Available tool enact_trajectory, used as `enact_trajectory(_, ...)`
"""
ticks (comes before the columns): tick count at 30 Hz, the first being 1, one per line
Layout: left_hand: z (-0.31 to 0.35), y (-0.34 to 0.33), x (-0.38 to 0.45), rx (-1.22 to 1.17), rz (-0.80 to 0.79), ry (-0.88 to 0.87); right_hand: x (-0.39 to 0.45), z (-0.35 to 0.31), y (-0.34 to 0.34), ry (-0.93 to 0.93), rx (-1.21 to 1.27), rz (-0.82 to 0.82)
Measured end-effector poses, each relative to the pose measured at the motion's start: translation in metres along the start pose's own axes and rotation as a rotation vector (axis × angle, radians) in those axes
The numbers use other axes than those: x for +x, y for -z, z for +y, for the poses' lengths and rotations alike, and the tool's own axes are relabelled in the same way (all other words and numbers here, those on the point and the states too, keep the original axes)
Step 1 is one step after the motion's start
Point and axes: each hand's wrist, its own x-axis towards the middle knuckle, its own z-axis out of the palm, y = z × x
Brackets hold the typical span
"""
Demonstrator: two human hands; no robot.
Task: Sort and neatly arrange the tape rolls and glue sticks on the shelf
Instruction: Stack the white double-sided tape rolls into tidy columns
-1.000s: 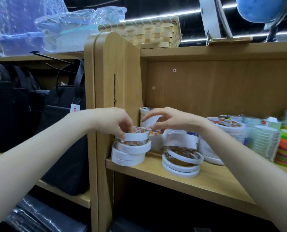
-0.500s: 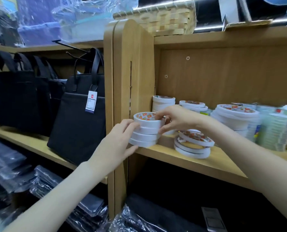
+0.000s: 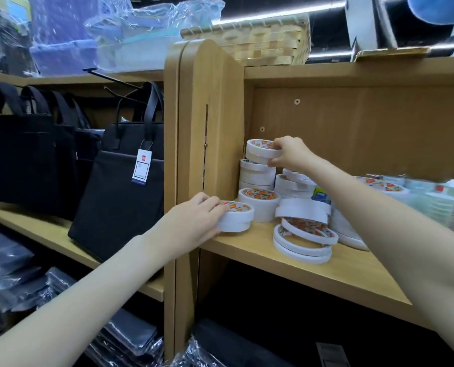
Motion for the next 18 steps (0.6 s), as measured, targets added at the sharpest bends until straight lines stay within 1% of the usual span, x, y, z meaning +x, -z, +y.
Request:
enact_trajectory(2,-0.003,0.0,0.003,0.037,0.008,-0.034,0.007,0.001,-0.011,-0.023,0.036,0.033)
enact_trajectory(4,-0.007,0.002,0.005,0.024,0.024,-0.052,0.008,0.002,-0.019,-0.046,0.156,0.11)
enact_trajectory(6,-0.009,0.01,0.008,-0.057,0.044,-0.007,0.008,0.002,-0.024,-0.05,0.229,0.241)
enact_trajectory(8,-0.011,0.021,0.015,-0.117,0.113,0.045,0.007,0.002,-0.027,-0.05,0.259,0.315)
enact_trajectory(12,-0.012,0.039,0.036,-0.158,0.251,0.13,0.005,0.007,-0.026,-0.045,0.341,0.276)
enact_trajectory(14,-0.012,0.039,0.048,-0.143,0.271,0.151,0.001,0.011,-0.026,-0.031,0.358,0.255)
enact_trajectory(18,-0.013,0.035,0.07,-0.109,0.286,0.18,0.007,0.011,-0.027,-0.06,0.29,0.3)
